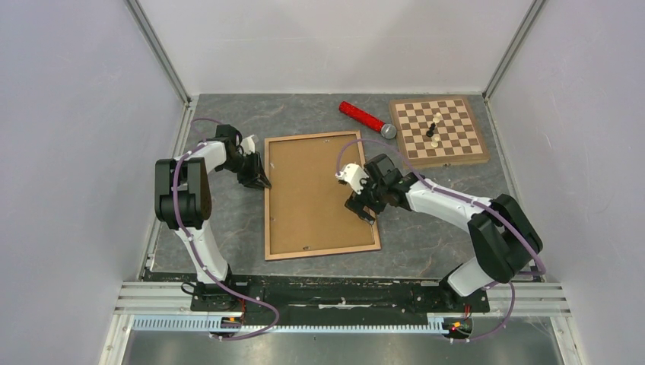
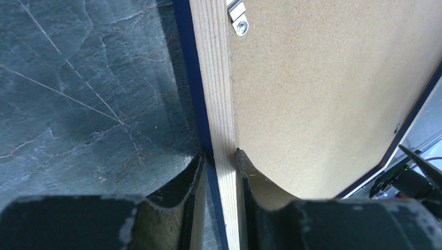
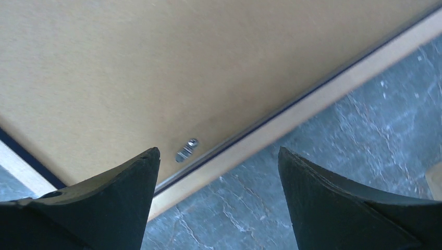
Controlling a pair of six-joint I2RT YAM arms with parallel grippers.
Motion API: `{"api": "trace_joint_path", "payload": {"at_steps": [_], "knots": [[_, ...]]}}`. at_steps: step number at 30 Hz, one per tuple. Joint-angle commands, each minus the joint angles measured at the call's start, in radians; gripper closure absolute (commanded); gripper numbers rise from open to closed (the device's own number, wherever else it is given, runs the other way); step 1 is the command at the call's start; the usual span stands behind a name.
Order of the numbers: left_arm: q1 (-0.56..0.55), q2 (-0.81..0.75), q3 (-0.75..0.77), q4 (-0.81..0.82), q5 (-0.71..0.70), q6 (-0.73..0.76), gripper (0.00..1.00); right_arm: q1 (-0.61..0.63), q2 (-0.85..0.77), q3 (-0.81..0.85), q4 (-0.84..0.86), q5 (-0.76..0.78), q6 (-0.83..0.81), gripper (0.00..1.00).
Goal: Put the photo into the frame
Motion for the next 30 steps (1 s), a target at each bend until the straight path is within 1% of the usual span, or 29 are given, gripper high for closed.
{"api": "trace_joint_path", "payload": {"at_steps": [1,16,30], "knots": [[-0.004,-0.003,-0.003,0.05,-0.015,-0.002,0.98,-0.033,-0.043,-0.043,0.056,0.044,0.037,0.13],[-0.004,-0.012,-0.003,0.045,-0.02,-0.001,0.98,-0.079,-0.014,-0.07,0.088,-0.025,0.116,0.13],[-0.004,-0.007,-0.001,0.045,-0.02,-0.001,0.98,-0.084,0.035,-0.076,0.109,-0.045,0.128,0.16]]}}
